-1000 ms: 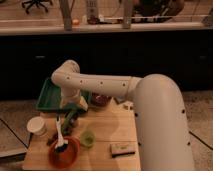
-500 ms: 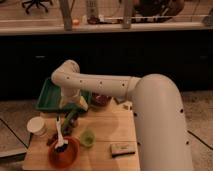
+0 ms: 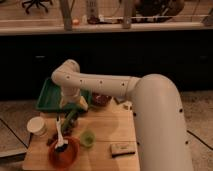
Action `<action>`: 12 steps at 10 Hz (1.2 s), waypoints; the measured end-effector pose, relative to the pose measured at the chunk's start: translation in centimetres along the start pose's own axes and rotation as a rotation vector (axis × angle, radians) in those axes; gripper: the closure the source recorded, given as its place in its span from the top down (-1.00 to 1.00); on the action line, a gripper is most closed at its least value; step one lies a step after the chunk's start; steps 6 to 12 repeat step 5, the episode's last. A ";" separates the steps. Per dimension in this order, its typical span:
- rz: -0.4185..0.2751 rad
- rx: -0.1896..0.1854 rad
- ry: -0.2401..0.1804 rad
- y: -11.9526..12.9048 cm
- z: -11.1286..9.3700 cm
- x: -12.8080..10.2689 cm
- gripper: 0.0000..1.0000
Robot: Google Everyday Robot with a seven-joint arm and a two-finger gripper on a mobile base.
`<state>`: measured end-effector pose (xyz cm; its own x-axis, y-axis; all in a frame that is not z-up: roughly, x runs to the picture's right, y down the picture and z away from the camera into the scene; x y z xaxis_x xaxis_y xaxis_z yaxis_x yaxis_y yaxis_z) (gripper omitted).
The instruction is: Place pepper in metal cup
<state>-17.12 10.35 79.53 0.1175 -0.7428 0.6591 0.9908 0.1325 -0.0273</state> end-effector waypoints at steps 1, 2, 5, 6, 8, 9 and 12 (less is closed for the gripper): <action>0.001 0.002 -0.002 0.1 0.0 0.1 0.60; 0.002 0.003 -0.003 0.1 0.0 0.1 0.60; 0.002 0.005 -0.002 0.0 0.0 0.1 0.60; 0.002 0.005 -0.002 0.0 0.0 0.1 0.60; 0.002 0.005 -0.002 0.0 0.0 0.1 0.60; 0.002 0.005 -0.002 0.0 0.0 0.1 0.60; 0.002 0.005 -0.002 0.0 0.0 0.1 0.60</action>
